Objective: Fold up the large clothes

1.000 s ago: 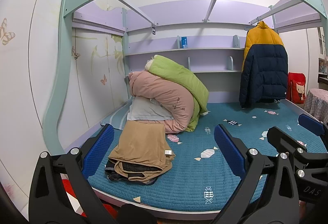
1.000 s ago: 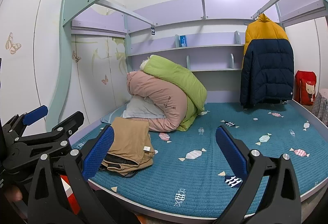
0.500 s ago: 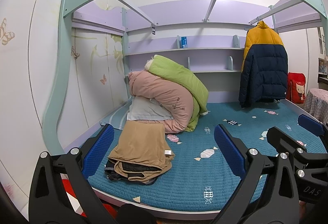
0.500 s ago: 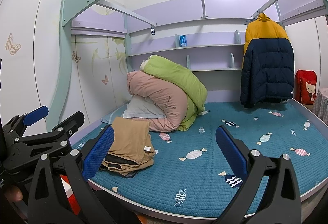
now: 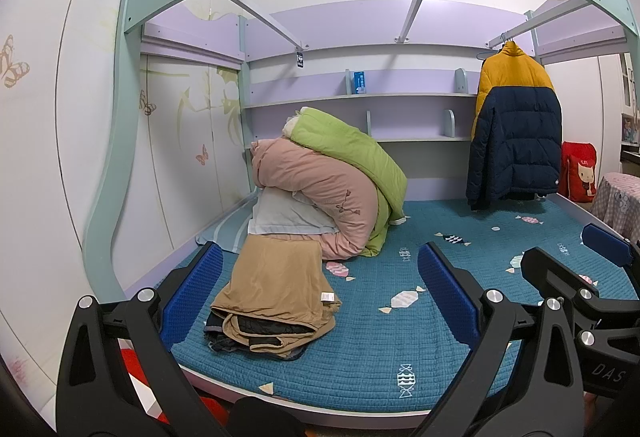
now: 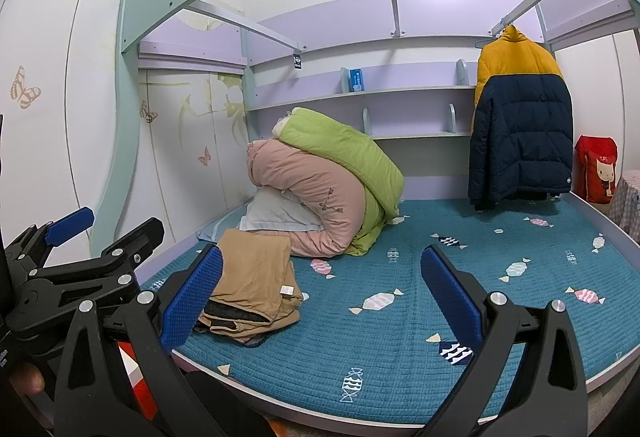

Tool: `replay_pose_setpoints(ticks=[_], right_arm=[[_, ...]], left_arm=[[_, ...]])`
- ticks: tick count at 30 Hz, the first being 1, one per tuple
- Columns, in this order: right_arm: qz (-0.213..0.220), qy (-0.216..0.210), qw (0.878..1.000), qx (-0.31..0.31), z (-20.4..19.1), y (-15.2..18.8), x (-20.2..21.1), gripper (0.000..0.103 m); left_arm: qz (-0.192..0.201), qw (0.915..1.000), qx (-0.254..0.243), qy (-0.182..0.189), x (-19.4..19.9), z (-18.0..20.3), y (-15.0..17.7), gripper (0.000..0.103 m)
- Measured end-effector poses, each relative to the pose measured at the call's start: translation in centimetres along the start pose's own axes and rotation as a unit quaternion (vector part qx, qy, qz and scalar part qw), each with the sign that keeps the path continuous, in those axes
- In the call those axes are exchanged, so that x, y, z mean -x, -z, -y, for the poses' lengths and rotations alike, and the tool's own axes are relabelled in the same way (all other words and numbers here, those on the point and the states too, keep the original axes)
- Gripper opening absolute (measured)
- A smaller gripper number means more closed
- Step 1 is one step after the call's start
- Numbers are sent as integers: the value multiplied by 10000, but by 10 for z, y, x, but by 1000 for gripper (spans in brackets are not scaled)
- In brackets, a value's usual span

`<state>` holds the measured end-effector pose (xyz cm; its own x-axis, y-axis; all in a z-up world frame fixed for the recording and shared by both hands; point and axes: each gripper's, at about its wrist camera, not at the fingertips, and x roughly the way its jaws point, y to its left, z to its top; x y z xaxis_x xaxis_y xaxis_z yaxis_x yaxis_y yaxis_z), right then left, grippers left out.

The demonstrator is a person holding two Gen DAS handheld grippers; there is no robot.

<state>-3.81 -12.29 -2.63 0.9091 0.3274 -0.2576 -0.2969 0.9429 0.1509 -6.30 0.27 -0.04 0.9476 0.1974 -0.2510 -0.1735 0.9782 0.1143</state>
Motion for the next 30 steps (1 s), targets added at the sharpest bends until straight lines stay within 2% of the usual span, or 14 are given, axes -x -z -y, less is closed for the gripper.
replay_pose_setpoints(ticks=[30], right_arm=[[-32,54,10000,-46,-3,2,0,96]], left_arm=[[-41,10000,29,37,-1,-1,2,98]])
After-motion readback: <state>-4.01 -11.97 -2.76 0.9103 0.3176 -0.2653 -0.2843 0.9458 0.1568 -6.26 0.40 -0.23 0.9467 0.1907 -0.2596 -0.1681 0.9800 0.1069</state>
